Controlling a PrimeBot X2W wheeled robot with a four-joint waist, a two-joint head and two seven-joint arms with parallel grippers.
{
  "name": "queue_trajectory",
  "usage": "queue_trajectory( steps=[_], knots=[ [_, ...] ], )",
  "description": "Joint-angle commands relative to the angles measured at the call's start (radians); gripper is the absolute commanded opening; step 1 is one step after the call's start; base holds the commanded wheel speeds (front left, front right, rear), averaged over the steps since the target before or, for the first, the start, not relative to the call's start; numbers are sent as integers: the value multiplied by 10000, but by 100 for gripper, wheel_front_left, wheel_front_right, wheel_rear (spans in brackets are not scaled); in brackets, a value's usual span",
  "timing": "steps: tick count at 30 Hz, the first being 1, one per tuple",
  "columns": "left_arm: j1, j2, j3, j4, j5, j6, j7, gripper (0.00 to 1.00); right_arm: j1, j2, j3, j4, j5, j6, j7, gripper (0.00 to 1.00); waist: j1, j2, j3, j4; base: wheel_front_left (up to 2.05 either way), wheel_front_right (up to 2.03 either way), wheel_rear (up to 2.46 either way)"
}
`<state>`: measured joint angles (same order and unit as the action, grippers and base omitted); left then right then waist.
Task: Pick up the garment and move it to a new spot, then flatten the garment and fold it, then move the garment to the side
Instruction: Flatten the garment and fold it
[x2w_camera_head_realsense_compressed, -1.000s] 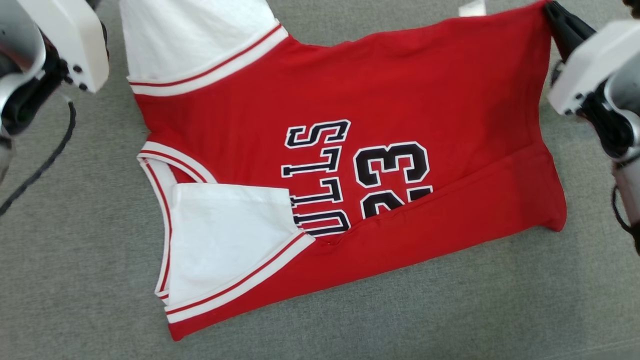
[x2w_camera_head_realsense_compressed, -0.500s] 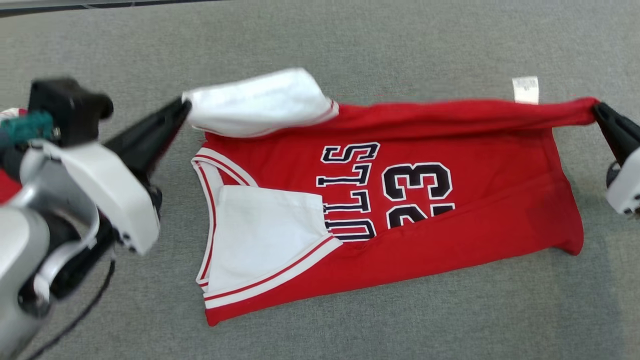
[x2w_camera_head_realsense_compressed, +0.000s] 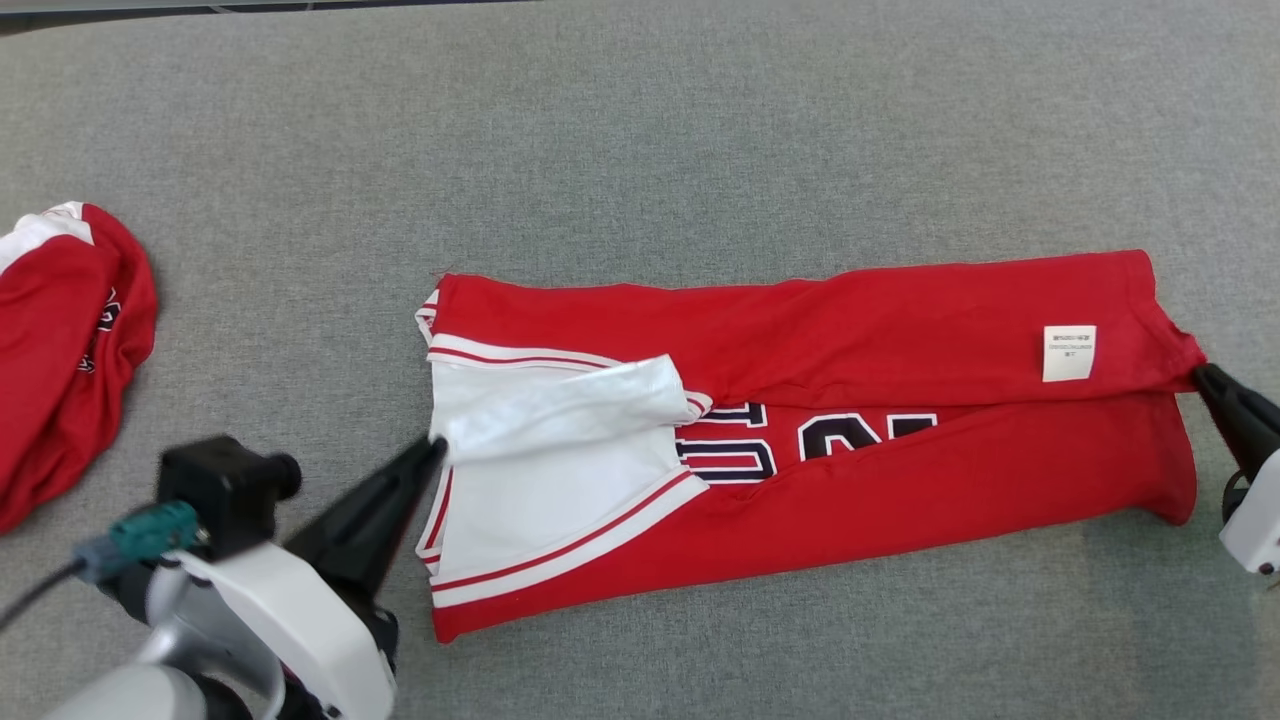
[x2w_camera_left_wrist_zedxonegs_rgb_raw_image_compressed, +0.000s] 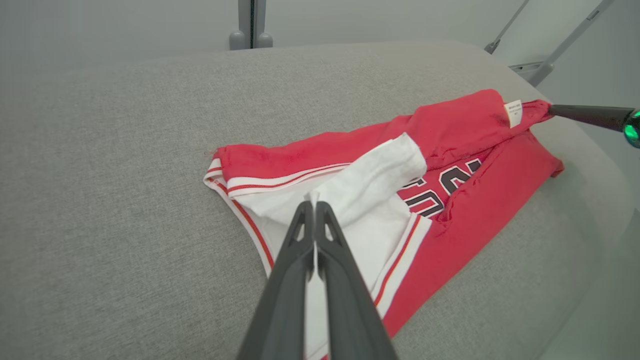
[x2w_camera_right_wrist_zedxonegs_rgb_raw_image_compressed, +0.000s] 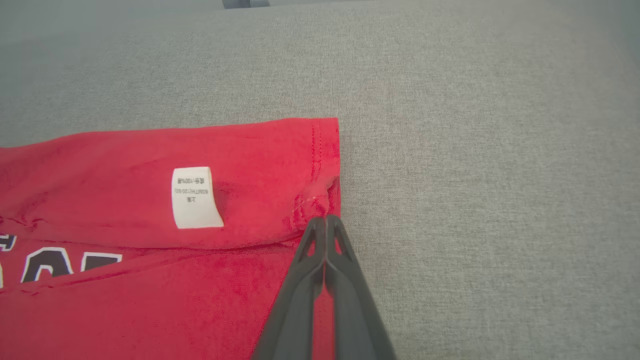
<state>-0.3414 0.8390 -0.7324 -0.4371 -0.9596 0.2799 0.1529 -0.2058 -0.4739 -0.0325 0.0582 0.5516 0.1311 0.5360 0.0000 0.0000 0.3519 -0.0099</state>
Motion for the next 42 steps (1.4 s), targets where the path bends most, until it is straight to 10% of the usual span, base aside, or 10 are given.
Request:
queue_trajectory(
  steps=[1, 7, 8, 9, 10, 11, 25, 42],
  knots=[
    [272, -174, -62, 131, -19, 93, -196, 0, 119, 136, -67, 22, -4, -9, 117, 0, 0, 0, 43, -28, 0, 0, 0],
    [877, -1017, -543, 1484, 167, 15, -1004, 0, -124, 416, 54, 909, -454, -13, -190, 0, 0, 0, 183, -63, 0, 0, 0],
    [886, -1129, -574, 1724, 264, 28, -1165, 0, -127, 419, 130, 1046, -611, -13, -362, 17, 0, 0, 177, -66, 0, 0, 0],
    [903, -1254, -607, 1953, 357, 78, -1340, 25, -140, 461, 128, 1156, -766, -13, -643, 100, 0, 0, 160, -66, 0, 0, 0],
    [941, -1413, -618, 2156, 434, 124, -1534, 88, -150, 528, 23, 1286, -821, -13, -986, 100, 0, 0, 129, -55, 0, 0, 0],
    [1001, -1582, -592, 2333, 539, 210, -1799, 100, -70, 596, 29, 1354, -826, -13, -1318, 100, 0, 0, 83, -32, 0, 0, 0],
    [2613, -4223, 1294, 3647, 3804, 1580, -4181, 100, 1628, 1723, -1102, 1800, 506, -7, -5212, 100, 0, 0, -700, 559, 0, 0, 0],
    [3657, -6666, 3081, 4325, 6885, -99, -4190, 100, -134, 1774, -1151, 5634, -1134, -16, -3552, 100, 0, 0, -1122, 1539, 0, 0, 0]
  ],
)
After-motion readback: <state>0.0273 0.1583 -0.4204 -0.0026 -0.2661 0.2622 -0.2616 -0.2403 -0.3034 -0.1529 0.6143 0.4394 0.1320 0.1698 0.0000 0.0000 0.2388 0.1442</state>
